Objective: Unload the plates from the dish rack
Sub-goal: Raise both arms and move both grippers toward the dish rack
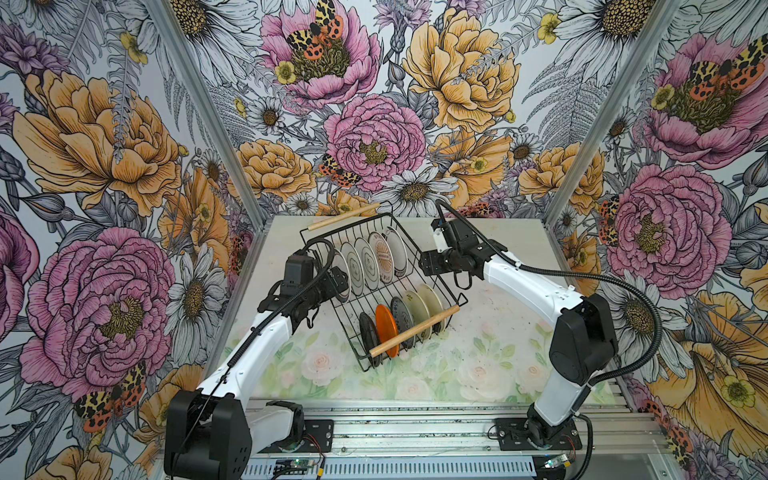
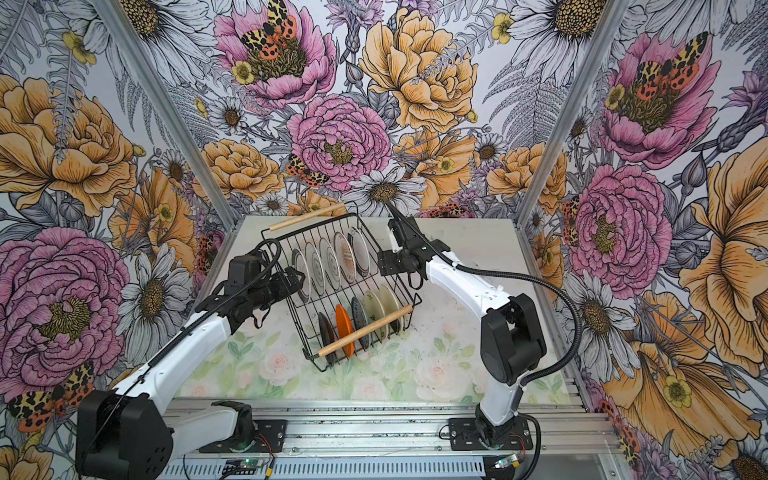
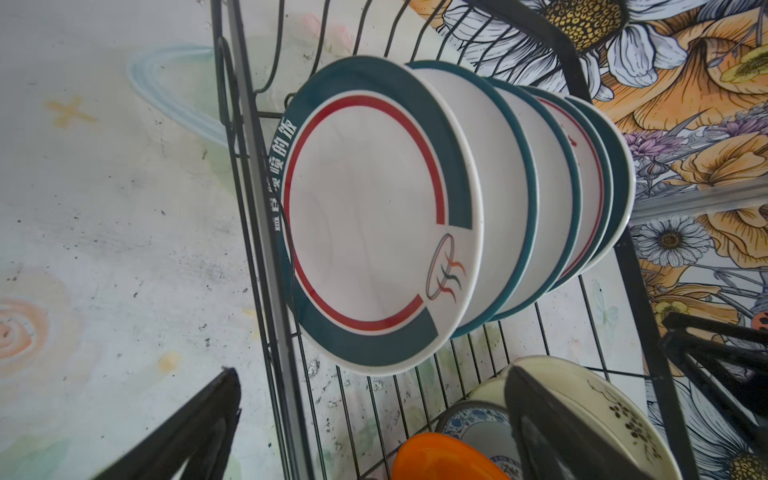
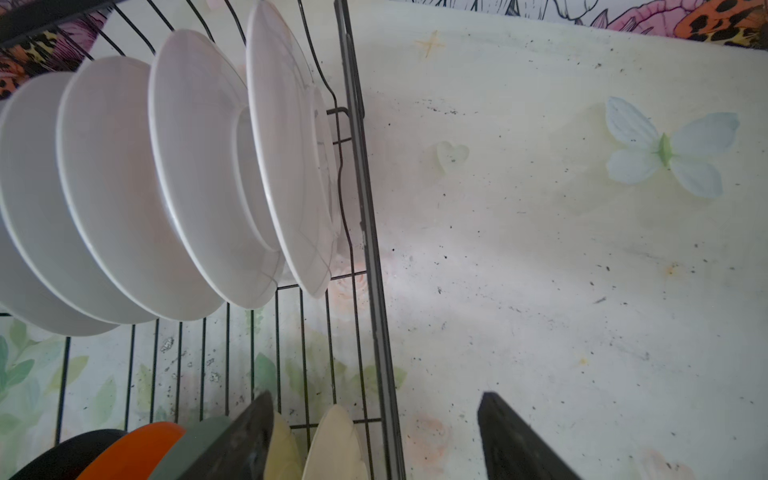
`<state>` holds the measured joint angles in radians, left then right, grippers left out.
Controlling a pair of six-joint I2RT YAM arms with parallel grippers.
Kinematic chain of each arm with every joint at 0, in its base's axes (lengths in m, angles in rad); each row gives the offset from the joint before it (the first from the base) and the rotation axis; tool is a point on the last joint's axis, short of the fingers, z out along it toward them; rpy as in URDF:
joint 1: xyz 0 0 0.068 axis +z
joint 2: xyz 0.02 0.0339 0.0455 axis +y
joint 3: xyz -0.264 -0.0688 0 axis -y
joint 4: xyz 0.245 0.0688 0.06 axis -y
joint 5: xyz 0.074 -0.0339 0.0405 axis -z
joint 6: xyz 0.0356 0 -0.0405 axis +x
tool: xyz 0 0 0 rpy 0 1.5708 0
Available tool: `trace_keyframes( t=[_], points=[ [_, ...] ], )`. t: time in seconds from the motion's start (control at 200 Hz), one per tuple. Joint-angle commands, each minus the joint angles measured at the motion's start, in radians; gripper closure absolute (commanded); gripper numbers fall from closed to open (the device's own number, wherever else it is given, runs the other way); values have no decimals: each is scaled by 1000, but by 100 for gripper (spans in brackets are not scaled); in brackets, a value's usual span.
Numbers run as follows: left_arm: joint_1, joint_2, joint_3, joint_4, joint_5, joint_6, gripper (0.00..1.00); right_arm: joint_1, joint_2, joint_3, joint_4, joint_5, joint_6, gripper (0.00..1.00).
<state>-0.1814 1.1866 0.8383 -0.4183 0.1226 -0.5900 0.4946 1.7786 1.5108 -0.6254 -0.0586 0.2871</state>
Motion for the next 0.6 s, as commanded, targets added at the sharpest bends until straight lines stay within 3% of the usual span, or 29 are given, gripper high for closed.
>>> trace_keyframes(
  t=[0.0,0.595],
  points=[
    [-16,6,44,-21,24,-26,1,9,36,61,-37,38,-17,25],
    [-122,145,131,-27,50,-27,1,-46,179,173,-99,79,-20,46]
  ],
)
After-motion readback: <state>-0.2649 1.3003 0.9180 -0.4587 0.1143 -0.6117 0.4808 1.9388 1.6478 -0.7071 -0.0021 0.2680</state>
